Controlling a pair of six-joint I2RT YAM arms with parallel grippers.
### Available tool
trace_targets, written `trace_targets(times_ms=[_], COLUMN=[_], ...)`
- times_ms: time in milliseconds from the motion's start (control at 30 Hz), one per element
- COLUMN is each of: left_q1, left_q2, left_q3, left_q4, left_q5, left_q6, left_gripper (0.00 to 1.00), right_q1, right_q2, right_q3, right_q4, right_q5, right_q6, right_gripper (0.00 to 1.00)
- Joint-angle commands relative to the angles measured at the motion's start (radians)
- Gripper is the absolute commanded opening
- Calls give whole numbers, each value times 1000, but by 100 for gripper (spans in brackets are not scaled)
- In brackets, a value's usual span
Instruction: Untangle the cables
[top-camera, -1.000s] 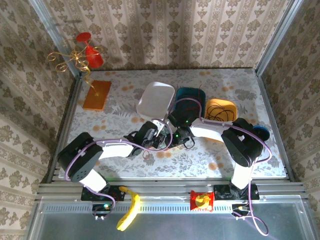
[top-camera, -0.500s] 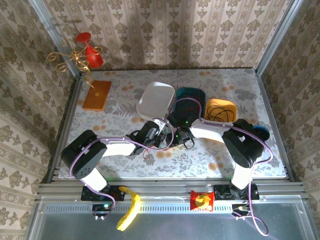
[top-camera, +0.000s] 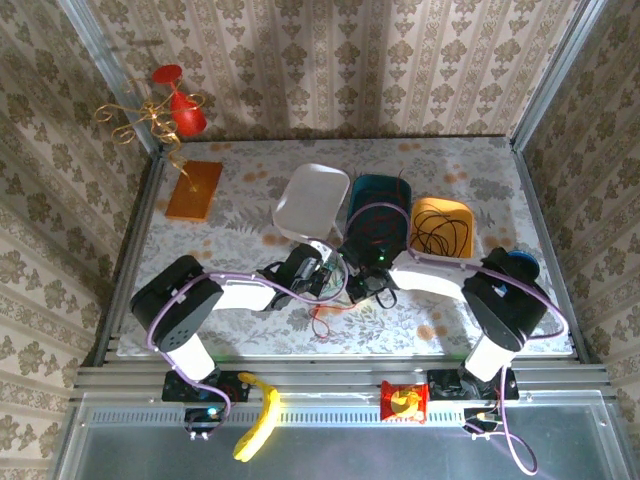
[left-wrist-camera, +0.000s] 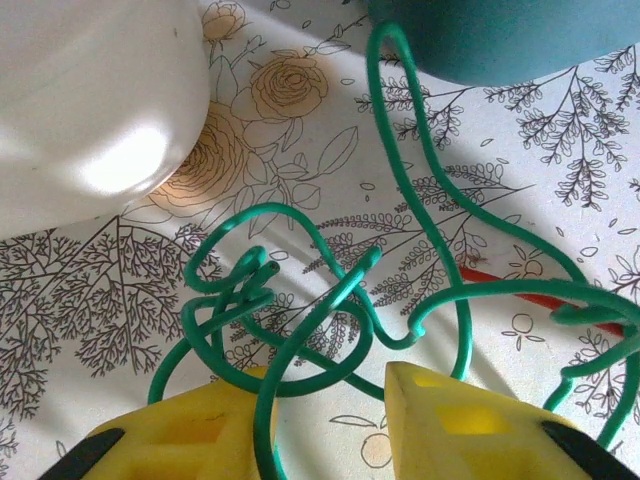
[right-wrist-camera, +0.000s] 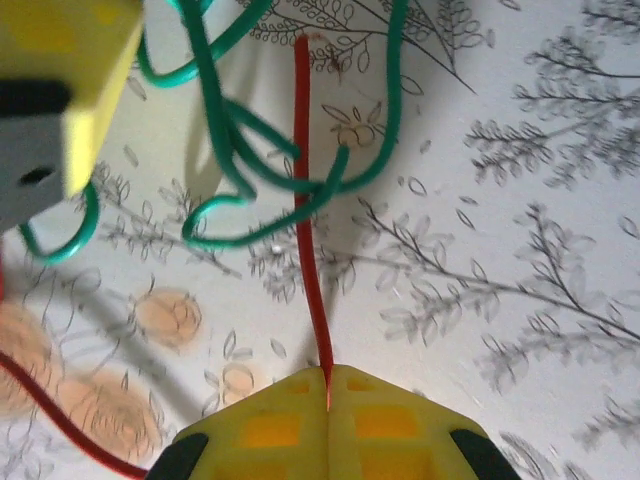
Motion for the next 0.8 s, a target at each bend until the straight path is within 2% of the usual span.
trace_targets(times_ms=[0,167,467,767], left_q1=[0,0,1,1], left_q2=[23,30,23,21], left_q3=[27,17,-11,-29], left_q4=[7,14,17,26], left_q5=[-20,-23,-29,-27], left_q6=[-29,-29,-32,-37], left_gripper=[35,34,34,34], right_q1=[5,-9,-68,-170], right_q2=[-106,-217,-450,-691], right_q3=[-26,-61,-63,22], right_q4=[-40,-87,-172,-184], right_q5=[82,157,363,438], right_q6=[-16,-11,35,11], right_gripper=[0,0,0,0])
